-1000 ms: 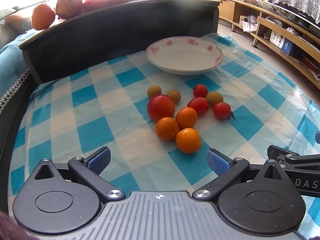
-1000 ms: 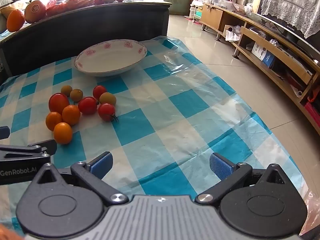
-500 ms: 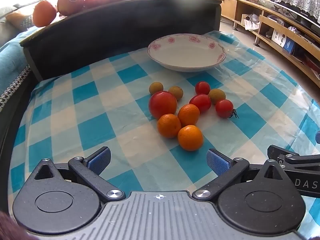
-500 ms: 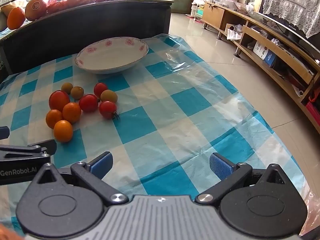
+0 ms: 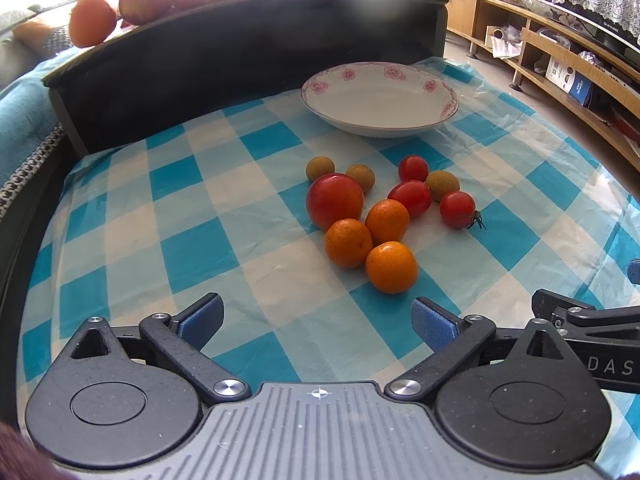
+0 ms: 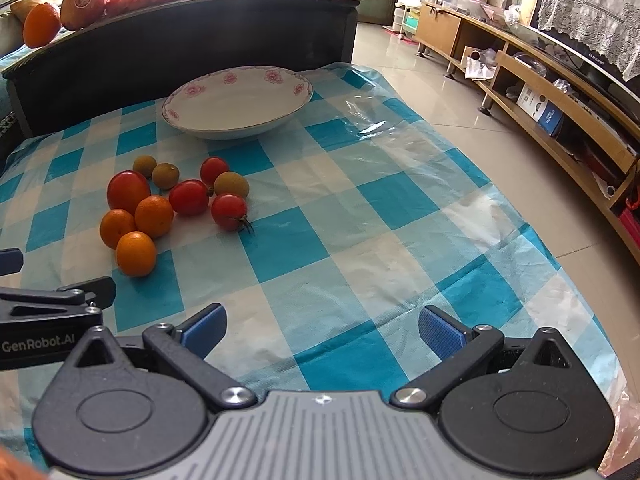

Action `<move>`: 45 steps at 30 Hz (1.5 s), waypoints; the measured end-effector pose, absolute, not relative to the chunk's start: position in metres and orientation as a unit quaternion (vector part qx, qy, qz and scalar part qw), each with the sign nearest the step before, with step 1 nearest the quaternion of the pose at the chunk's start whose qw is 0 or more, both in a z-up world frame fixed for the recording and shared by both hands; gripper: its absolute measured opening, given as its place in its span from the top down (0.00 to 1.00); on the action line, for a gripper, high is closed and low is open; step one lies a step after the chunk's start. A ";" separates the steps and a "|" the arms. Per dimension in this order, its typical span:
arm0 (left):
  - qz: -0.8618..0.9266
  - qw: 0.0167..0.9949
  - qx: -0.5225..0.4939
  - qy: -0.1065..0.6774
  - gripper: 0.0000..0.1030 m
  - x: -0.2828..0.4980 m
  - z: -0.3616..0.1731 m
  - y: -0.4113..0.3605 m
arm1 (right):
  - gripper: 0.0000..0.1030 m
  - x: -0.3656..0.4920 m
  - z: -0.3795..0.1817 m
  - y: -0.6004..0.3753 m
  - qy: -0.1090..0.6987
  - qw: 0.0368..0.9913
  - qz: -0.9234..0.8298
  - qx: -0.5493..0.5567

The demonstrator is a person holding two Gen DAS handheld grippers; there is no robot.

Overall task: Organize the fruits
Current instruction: 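Move both tools toward the pile of fruit, then close the left gripper around a mandarin orange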

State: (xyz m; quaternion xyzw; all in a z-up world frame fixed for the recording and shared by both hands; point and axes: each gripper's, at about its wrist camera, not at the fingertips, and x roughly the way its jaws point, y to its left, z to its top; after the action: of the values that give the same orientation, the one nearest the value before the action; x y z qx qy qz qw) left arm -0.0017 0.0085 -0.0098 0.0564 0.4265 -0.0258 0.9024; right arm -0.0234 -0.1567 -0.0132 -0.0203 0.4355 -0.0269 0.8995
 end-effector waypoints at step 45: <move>-0.111 0.887 0.026 0.448 0.58 0.028 -0.026 -0.014 | 0.11 0.015 0.003 -0.178 0.429 0.903 0.038 0.002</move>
State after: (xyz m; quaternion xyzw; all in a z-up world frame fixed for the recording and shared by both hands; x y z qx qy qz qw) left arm 0.0278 -0.0139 -0.0261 0.0261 0.4479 -0.1112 0.8868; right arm 0.0146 -0.1783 0.0027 0.0016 0.4288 0.0375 0.9026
